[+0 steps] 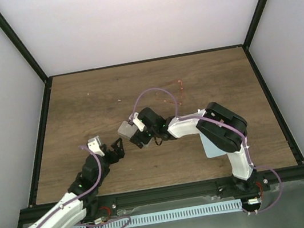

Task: Organize the sunglasses
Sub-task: Open the sunglasses case at the center of the board.

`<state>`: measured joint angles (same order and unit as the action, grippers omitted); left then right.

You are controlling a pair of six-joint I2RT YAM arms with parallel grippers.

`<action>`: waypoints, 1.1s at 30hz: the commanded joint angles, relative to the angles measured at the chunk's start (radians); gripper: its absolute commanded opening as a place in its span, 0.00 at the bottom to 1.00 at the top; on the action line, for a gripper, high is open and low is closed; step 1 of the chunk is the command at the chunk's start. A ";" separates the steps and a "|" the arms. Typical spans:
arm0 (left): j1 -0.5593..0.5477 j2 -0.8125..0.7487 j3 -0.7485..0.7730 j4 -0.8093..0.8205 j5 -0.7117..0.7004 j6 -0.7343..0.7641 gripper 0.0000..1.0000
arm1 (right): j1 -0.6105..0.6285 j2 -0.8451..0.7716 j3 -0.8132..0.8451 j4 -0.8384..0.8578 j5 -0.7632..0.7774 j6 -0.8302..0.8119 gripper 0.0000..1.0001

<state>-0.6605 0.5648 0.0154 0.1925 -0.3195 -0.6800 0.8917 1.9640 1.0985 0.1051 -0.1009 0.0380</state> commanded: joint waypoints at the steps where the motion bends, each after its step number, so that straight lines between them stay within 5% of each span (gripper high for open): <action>1: 0.007 0.009 -0.032 0.030 0.006 0.007 1.00 | 0.010 -0.047 -0.012 0.005 -0.013 -0.021 1.00; 13: 0.007 0.057 -0.029 0.059 0.009 0.007 1.00 | 0.010 -0.039 -0.010 0.009 -0.070 -0.019 0.99; 29: 0.007 0.084 -0.027 0.073 0.013 0.007 1.00 | 0.009 -0.033 -0.016 0.016 -0.101 -0.007 0.75; 33: 0.007 0.088 -0.027 0.074 0.011 0.007 1.00 | 0.009 -0.015 -0.017 0.021 -0.086 -0.003 0.77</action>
<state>-0.6594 0.6518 0.0147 0.2447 -0.3099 -0.6792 0.8936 1.9450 1.0775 0.1085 -0.1970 0.0380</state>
